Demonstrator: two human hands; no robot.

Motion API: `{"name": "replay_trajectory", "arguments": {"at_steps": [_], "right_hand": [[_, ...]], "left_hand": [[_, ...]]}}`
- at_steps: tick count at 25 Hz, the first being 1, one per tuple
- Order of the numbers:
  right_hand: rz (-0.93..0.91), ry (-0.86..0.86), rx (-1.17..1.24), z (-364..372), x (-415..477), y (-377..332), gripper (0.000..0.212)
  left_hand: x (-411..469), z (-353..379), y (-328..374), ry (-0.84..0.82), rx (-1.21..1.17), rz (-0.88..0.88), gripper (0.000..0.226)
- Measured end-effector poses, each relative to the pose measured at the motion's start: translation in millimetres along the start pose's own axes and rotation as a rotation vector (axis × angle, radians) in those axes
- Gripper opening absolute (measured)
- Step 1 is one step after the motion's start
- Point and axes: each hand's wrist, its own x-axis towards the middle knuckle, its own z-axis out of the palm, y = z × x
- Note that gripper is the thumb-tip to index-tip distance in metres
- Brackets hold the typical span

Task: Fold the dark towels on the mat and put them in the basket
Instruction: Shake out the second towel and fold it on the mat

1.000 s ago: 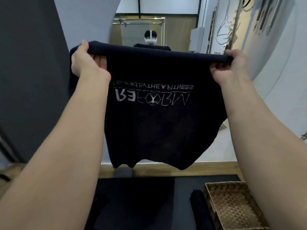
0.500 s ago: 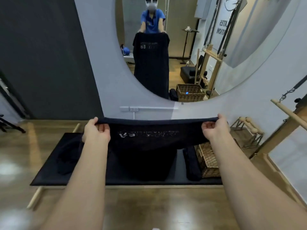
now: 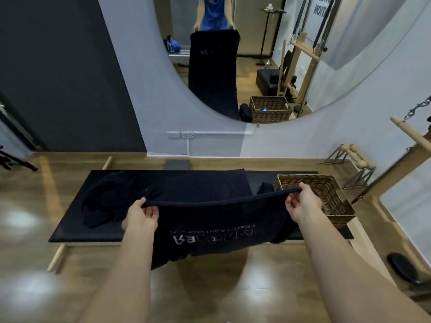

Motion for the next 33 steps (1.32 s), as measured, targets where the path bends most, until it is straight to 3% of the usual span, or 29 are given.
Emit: {"name": "replay_trajectory", "arguments": {"at_steps": [7, 10, 16, 20, 24, 27, 30, 33], "right_hand": [[-0.053, -0.029, -0.099, 76.3, 95.7, -29.9, 0.009], [-0.045, -0.021, -0.193, 116.7, 154.4, -18.4, 0.009], [-0.002, 0.032, -0.368, 192.1, 320.8, 65.0, 0.007], [0.038, 0.005, -0.483, 252.8, 459.2, 149.6, 0.008], [0.038, -0.035, -0.537, 299.5, 561.1, 217.3, 0.007], [0.044, -0.084, -0.569, 324.0, 623.0, 260.1, 0.019], [0.081, -0.15, -0.598, 338.4, 670.8, 288.6, 0.027], [0.083, -0.22, -0.714, 334.0, 699.0, 314.2, 0.023]], "left_hand": [[66.4, 98.8, -23.7, 0.034, 0.058, 0.026, 0.022], [127.8, 127.9, -46.1, 0.148, 0.077, 0.069, 0.02], [324.0, 142.3, -110.1, 0.307, 0.127, 0.07, 0.03], [468.9, 130.3, -161.6, 0.381, 0.206, 0.09, 0.018], [579.7, 121.1, -190.6, 0.341, 0.357, 0.155, 0.031], [644.1, 118.2, -204.1, 0.259, 0.488, 0.139, 0.036], [687.0, 117.6, -212.4, 0.271, 0.544, 0.202, 0.037], [704.0, 101.8, -242.7, 0.226, 0.773, 0.167, 0.034]]}}
